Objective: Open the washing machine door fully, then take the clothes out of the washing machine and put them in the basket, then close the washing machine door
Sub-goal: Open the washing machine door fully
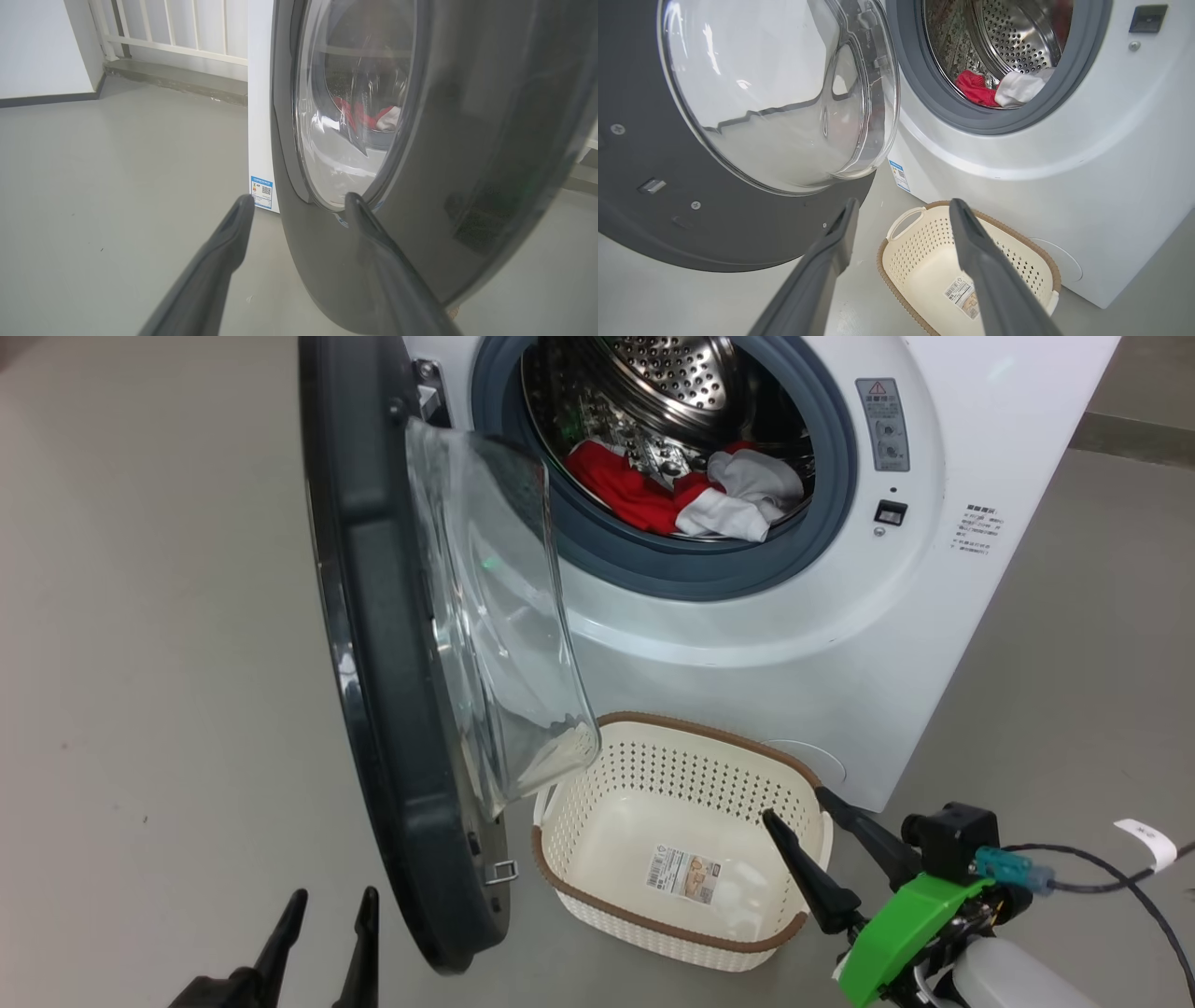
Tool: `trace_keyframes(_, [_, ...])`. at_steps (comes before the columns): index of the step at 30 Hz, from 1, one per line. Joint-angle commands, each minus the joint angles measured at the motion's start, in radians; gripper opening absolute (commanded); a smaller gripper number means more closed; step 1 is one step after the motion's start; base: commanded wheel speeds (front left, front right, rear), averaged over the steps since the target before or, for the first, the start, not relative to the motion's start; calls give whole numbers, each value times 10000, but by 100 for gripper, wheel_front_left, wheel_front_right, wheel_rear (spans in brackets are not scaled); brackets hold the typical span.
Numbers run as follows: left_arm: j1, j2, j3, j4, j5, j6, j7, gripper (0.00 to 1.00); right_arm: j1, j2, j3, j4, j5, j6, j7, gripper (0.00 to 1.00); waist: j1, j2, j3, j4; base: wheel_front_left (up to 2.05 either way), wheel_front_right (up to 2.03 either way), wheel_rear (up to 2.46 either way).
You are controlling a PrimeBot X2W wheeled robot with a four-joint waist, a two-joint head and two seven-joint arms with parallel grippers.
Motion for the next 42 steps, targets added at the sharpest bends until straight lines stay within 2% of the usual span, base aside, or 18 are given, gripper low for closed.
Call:
trace_keyframes(1, [-280,102,369,-185,101,-39,-122,100,11,20,-10,-272,-167,48,-135,100,0,0,2,3,0,0,0])
trace_keyframes(9, [-271,102,398,-290,139,-46,-122,100,1119,776,-2102,-1293,-2494,48,-136,100,0,0,-2,18,0,0,0])
trace_keyframes(18, [-187,102,418,-447,265,-29,-122,100,1916,1343,-3537,-1815,-3573,48,-137,100,0,0,-30,8,0,0,0])
trace_keyframes(38, [-16,102,406,-548,284,111,-122,100,2301,1629,-3980,-1385,-4063,48,-137,100,0,0,-117,48,0,0,0])
trace_keyframes(39, [-16,102,408,-549,274,113,-122,93,2309,1635,-3991,-1385,-4063,48,-137,100,0,0,-124,50,0,0,0])
trace_keyframes(41, [-32,102,445,-583,163,127,-122,0,2328,1643,-4000,-1383,-4067,48,-137,100,0,0,-144,53,0,0,0])
trace_keyframes(42, [-51,102,478,-627,124,143,-122,0,2338,1647,-3999,-1386,-4073,48,-137,100,0,0,-156,55,0,0,0])
